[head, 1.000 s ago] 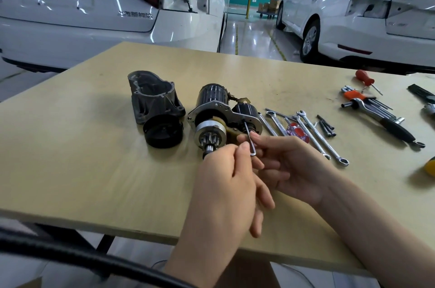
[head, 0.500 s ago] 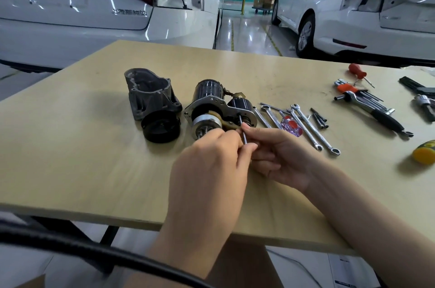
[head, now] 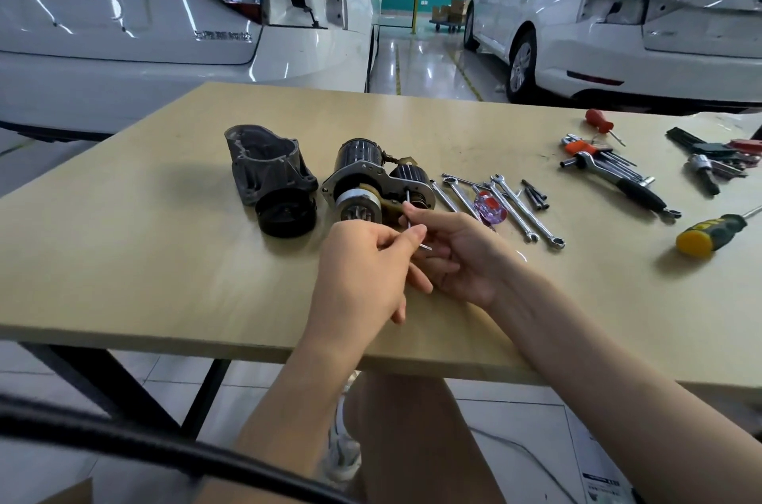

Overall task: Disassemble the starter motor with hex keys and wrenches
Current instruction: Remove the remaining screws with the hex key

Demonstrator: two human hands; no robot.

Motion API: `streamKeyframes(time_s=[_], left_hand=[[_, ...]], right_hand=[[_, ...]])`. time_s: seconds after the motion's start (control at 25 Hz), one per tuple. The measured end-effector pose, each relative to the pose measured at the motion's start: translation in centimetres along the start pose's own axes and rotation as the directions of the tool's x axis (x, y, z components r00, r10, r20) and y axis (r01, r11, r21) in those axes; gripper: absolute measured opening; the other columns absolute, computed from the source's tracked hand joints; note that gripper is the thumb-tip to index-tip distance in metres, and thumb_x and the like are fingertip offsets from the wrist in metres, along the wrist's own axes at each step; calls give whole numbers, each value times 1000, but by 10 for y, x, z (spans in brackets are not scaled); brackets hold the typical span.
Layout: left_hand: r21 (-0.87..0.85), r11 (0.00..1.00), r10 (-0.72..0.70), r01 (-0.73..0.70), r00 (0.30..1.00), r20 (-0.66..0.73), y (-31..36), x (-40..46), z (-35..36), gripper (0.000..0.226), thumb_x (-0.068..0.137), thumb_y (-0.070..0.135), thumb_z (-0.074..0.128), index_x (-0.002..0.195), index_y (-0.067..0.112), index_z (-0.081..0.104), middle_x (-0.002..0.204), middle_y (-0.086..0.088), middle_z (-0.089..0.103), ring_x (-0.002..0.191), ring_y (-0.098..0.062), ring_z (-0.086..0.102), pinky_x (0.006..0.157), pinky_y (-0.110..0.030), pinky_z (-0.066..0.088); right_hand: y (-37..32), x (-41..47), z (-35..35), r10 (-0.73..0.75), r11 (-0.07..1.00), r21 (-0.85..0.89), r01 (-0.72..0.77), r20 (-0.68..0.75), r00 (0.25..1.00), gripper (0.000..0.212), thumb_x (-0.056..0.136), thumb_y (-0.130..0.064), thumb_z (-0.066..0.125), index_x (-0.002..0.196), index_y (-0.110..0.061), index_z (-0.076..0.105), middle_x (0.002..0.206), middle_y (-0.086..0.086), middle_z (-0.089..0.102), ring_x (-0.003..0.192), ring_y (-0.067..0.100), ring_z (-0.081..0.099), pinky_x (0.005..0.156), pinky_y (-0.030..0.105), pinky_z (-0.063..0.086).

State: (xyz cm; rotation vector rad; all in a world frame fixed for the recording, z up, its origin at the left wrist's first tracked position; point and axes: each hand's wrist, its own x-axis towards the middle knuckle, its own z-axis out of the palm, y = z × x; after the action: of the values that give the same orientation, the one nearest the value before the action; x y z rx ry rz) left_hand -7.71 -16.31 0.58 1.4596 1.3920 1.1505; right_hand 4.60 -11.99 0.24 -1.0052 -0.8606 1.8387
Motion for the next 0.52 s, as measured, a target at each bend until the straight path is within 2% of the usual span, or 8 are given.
streamKeyframes(time_s=[0.12, 0.2, 0.28, 0.36, 0.52], left_hand=[[44, 998, 46, -44, 999, -27, 1, -3, 1, 37, 93, 35, 61, 64, 12, 67, 47, -3, 63, 25, -10, 41, 33, -15, 30], [221, 965, 174, -144, 978, -119, 0, -7, 2, 33, 83, 43, 71, 66, 15, 66, 47, -1, 61, 34, -7, 49, 40, -20, 38], [425, 878, 320, -221, 930, -179, 2, -9, 2, 31, 76, 44, 77, 66, 17, 65, 49, 0, 58, 49, -17, 56, 49, -30, 46], [517, 801, 425, -300, 895, -139, 3, -8, 1, 30, 79, 38, 77, 65, 14, 65, 54, -6, 58, 55, -29, 57, 50, -38, 48], [572, 750, 406, -334, 914, 1, 9, -8, 3, 29, 78, 44, 75, 68, 20, 62, 62, -7, 63, 62, -30, 60, 52, -36, 45]], right_hand=[[2, -1, -1, -7, 1000, 1, 7, -49, 999, 22, 87, -19, 60, 69, -9, 55, 42, -6, 42, 28, 4, 29, 26, 10, 20], [1, 0, 0, -13, 1000, 6, 13, -50, 999, 28, 90, -19, 59, 64, -9, 56, 42, -6, 41, 26, 3, 29, 26, 11, 20], [0, 1, -1, -20, 1000, 5, 20, -49, 999, 31, 89, -19, 58, 60, -8, 58, 44, -4, 42, 25, 3, 29, 25, 11, 20], [0, 1, -1, -12, 1000, -1, 12, -47, 999, 40, 89, -19, 58, 50, -11, 59, 44, -3, 42, 26, 3, 29, 26, 11, 20], [0, 0, -1, 1, 1000, 11, 0, -23, 1000, 49, 93, -21, 54, 45, -14, 57, 40, -4, 44, 27, 4, 34, 30, 12, 26]])
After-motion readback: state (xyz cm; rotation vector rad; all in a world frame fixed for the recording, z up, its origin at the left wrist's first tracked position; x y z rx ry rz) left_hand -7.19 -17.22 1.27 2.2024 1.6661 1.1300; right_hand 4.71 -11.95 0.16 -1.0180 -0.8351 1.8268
